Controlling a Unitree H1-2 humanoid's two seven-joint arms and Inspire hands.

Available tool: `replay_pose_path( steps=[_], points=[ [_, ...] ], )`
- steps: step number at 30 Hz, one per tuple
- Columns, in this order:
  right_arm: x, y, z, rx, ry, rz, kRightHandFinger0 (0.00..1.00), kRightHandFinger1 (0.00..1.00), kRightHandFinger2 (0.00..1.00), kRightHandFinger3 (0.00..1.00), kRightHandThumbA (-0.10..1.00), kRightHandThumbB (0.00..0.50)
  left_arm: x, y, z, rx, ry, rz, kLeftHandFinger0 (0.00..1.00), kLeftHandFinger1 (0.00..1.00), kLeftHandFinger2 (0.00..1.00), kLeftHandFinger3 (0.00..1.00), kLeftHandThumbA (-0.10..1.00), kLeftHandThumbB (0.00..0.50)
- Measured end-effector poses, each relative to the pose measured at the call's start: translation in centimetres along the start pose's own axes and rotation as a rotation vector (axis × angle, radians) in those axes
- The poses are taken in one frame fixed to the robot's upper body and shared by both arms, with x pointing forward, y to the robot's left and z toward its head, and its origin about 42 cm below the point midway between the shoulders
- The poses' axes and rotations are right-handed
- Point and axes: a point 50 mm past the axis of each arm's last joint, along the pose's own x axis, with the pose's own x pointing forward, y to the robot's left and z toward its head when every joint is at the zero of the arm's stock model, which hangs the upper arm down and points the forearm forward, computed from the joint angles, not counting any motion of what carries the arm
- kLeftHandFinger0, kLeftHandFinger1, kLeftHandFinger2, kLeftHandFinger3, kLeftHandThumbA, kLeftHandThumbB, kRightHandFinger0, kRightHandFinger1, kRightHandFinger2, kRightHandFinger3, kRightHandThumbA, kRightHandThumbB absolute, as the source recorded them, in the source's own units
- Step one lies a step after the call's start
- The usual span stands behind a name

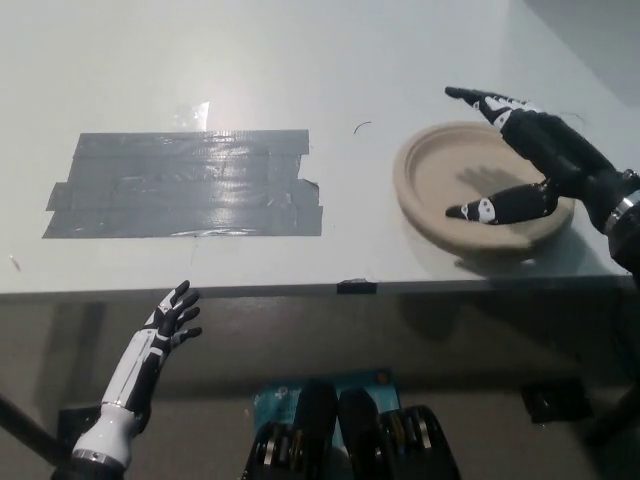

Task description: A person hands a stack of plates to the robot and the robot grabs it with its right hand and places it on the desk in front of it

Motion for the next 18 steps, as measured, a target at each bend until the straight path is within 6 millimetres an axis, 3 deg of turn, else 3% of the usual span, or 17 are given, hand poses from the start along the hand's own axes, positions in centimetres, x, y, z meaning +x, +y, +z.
replay_pose_path(
  steps=[5,10,15,18],
  points=[
    [-0.8,0.0,-0.4,0.102,-0.004,0.012,1.00,1.00,1.00,1.00,1.00,0.500,0.0,0.0,-0.1,0.000,0.004,0.000,0.90,0.95,1.00,1.00,1.00,0.177],
    [-2.2,-0.7,0.5,0.181,-0.057,-0.020,1.00,1.00,1.00,1.00,1.00,0.500,0.2,0.0,-0.3,-0.002,0.012,-0.001,0.91,0.98,1.00,1.00,1.00,0.183],
    [-5.0,-0.5,3.0,0.274,-0.182,-0.061,1.00,1.00,1.00,1.00,1.00,0.500,0.4,0.0,-0.4,-0.002,0.014,-0.001,0.91,0.98,1.00,1.00,1.00,0.199],
    [-7.3,1.0,4.6,0.352,-0.258,-0.069,1.00,1.00,1.00,1.00,1.00,0.433,0.4,0.0,-0.4,-0.003,0.015,-0.002,0.92,0.99,1.00,1.00,1.00,0.215]
  ],
)
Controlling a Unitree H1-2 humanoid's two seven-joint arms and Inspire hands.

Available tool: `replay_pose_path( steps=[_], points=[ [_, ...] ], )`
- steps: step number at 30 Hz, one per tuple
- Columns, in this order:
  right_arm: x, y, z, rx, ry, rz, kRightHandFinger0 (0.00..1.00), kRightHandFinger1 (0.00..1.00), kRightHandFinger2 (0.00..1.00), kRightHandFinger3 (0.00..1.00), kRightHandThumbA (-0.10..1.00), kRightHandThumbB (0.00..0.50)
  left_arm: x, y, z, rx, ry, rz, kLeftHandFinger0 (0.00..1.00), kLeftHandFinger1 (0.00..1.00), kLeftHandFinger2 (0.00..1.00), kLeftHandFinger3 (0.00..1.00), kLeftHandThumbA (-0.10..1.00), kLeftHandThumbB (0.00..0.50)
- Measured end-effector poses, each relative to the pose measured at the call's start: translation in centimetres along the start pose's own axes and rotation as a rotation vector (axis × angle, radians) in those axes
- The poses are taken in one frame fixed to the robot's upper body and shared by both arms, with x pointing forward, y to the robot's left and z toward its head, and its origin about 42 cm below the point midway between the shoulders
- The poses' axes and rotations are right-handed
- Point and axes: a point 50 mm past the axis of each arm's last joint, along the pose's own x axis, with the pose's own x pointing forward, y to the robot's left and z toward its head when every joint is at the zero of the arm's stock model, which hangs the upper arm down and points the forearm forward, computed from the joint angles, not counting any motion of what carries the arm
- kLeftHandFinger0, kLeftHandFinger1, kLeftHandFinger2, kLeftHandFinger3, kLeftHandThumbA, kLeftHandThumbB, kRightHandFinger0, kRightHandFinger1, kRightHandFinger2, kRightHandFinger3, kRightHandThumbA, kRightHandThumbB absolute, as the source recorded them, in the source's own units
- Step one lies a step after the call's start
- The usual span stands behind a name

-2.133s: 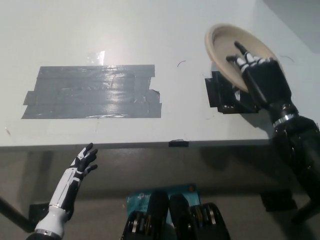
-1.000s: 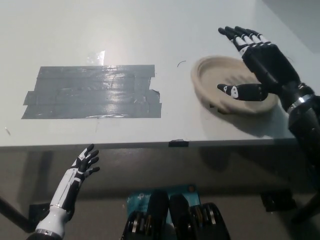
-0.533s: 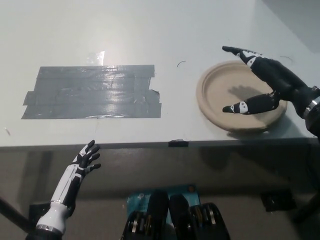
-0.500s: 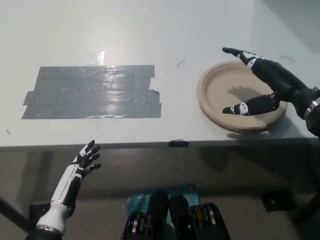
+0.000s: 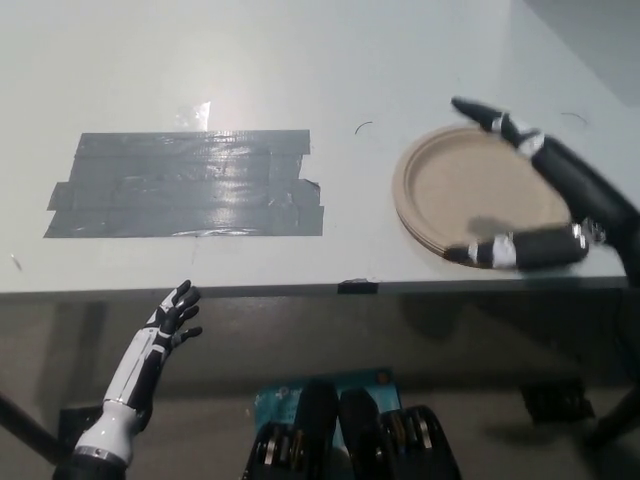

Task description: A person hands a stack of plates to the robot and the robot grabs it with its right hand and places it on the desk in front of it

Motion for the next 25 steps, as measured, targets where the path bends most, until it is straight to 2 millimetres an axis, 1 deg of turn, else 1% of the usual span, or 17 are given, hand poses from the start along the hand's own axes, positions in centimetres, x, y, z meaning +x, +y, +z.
replay_pose_path(
  steps=[1,2,3,4,5,6,7,9,10,11,12,13,14,16,17,20,25],
  points=[
    [-0.5,0.4,0.1,0.017,-0.006,-0.001,1.00,1.00,1.00,1.00,1.00,0.432,0.0,0.0,0.0,0.000,0.000,0.000,0.92,0.99,1.00,1.00,1.00,0.216],
    [-1.6,1.4,0.7,0.063,-0.034,-0.012,1.00,1.00,1.00,1.00,1.00,0.415,-0.1,-0.1,0.0,-0.001,0.001,-0.002,0.93,0.99,1.00,1.00,1.00,0.217],
    [-2.1,1.8,0.9,0.082,-0.040,-0.016,1.00,1.00,1.00,1.00,1.00,0.395,-0.1,-0.1,-0.1,-0.001,0.002,-0.003,0.94,0.99,1.00,1.00,1.00,0.223],
    [-3.4,3.1,1.2,0.141,-0.052,-0.027,1.00,1.00,1.00,1.00,1.00,0.392,-0.3,-0.2,-0.2,-0.002,0.006,-0.004,0.95,1.00,1.00,1.00,0.99,0.223],
    [-4.0,3.7,1.1,0.169,-0.048,-0.033,1.00,1.00,1.00,1.00,1.00,0.365,-0.4,-0.2,-0.3,-0.002,0.008,-0.006,0.96,1.00,1.00,1.00,0.98,0.229],
    [-5.1,4.8,1.3,0.228,-0.050,-0.058,1.00,1.00,1.00,1.00,1.00,0.359,-0.6,-0.4,-0.4,-0.004,0.012,-0.008,0.96,1.00,1.00,1.00,0.97,0.229],
    [-5.6,5.3,1.2,0.258,-0.046,-0.072,1.00,1.00,1.00,1.00,1.00,0.336,-0.8,-0.5,-0.5,-0.005,0.015,-0.010,0.99,1.00,1.00,1.00,0.97,0.234],
    [-8.2,8.1,0.1,0.426,0.011,-0.169,1.00,1.00,1.00,1.00,1.00,0.292,-1.8,-0.9,-1.0,-0.012,0.026,-0.021,1.00,1.00,1.00,1.00,0.99,0.241],
    [-8.8,8.8,-0.4,0.470,0.033,-0.198,1.00,1.00,1.00,1.00,1.00,0.267,-2.0,-1.0,-1.0,-0.013,0.026,-0.024,1.00,1.00,1.00,1.00,0.99,0.245],
    [-9.6,10.2,-1.5,0.541,0.082,-0.243,1.00,1.00,1.00,1.00,1.00,0.237,-2.5,-1.2,-1.2,-0.018,0.028,-0.030,1.00,1.00,1.00,1.00,1.00,0.243],
    [-10.3,11.4,-2.6,0.596,0.132,-0.276,1.00,1.00,1.00,1.00,1.00,0.231,-3.0,-1.4,-1.4,-0.022,0.032,-0.034,1.00,1.00,1.00,1.00,1.00,0.242],
    [-10.7,12.4,-3.6,0.637,0.177,-0.301,1.00,1.00,1.00,1.00,1.00,0.183,-3.4,-1.5,-1.6,-0.026,0.034,-0.035,1.00,1.00,1.00,1.00,1.00,0.254],
    [-11.1,13.1,-4.3,0.667,0.212,-0.319,1.00,1.00,1.00,1.00,1.00,0.170,-3.7,-1.6,-1.7,-0.030,0.035,-0.035,1.00,1.00,1.00,1.00,1.00,0.254],
    [-11.4,13.9,-5.5,0.699,0.255,-0.333,1.00,1.00,1.00,1.00,1.00,0.114,-4.1,-1.8,-1.7,-0.035,0.033,-0.034,1.00,1.00,1.00,1.00,1.00,0.244],
    [-11.5,14.3,-6.2,0.713,0.280,-0.340,1.00,1.00,1.00,1.00,1.00,0.111,-4.4,-1.9,-1.9,-0.039,0.033,-0.033,1.00,1.00,1.00,1.00,1.00,0.244],
    [-11.6,14.8,-7.4,0.723,0.315,-0.345,1.00,1.00,1.00,1.00,1.00,0.071,-4.9,-2.1,-2.1,-0.044,0.032,-0.029,1.00,1.00,1.00,1.00,1.00,0.240],
    [-11.3,15.1,-8.2,0.726,0.333,-0.341,1.00,1.00,1.00,1.00,1.00,0.066,-5.0,-1.9,-2.0,-0.043,0.017,-0.022,1.00,1.00,1.00,1.00,1.00,0.242]
  ],
)
